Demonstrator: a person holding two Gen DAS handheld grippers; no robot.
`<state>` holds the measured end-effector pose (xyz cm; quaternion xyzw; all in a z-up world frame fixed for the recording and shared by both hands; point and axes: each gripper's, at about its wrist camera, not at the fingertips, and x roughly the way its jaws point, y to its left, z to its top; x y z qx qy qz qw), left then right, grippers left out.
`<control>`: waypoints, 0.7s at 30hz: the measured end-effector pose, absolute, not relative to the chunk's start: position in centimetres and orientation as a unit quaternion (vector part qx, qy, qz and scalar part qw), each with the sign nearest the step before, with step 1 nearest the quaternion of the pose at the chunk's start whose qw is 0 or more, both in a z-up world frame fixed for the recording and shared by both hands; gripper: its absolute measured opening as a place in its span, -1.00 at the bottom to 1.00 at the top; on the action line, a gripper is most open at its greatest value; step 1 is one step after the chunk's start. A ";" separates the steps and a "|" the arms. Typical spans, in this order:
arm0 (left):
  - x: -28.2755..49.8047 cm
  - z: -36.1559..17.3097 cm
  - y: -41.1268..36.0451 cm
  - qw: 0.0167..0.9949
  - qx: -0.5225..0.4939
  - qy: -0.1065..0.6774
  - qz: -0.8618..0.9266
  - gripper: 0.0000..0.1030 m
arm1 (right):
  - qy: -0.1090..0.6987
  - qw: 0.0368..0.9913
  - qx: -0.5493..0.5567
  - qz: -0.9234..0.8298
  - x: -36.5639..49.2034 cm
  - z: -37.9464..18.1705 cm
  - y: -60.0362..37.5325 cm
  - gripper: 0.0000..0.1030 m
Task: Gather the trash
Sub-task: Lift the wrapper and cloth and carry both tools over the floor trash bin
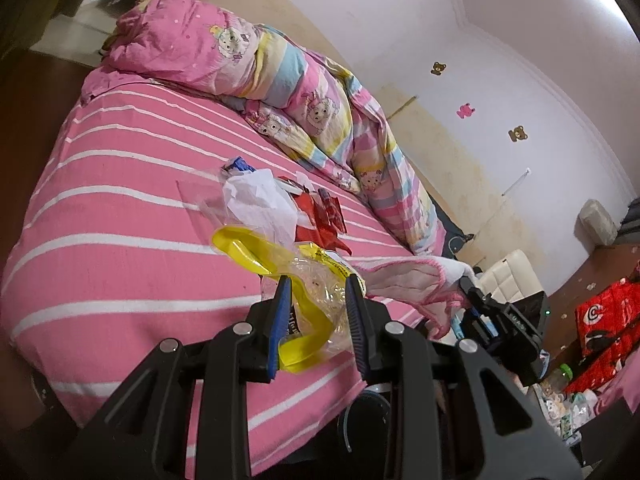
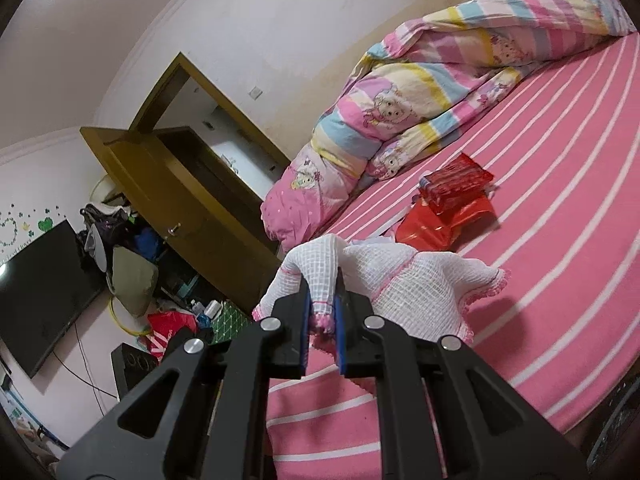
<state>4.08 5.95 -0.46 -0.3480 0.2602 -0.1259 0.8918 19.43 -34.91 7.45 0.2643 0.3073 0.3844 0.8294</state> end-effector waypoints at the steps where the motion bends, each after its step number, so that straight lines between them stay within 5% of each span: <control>1: 3.9 -0.4 5.6 0.893 -0.344 0.261 -0.125 -0.48 | 0.303 0.831 0.267 0.383 19.0 7.6 -35.4 -0.80; 21: 3.3 5.4 -4.6 0.910 -0.274 0.254 -0.181 -0.48 | 0.275 0.853 0.275 0.349 11.7 10.4 -42.3 -0.80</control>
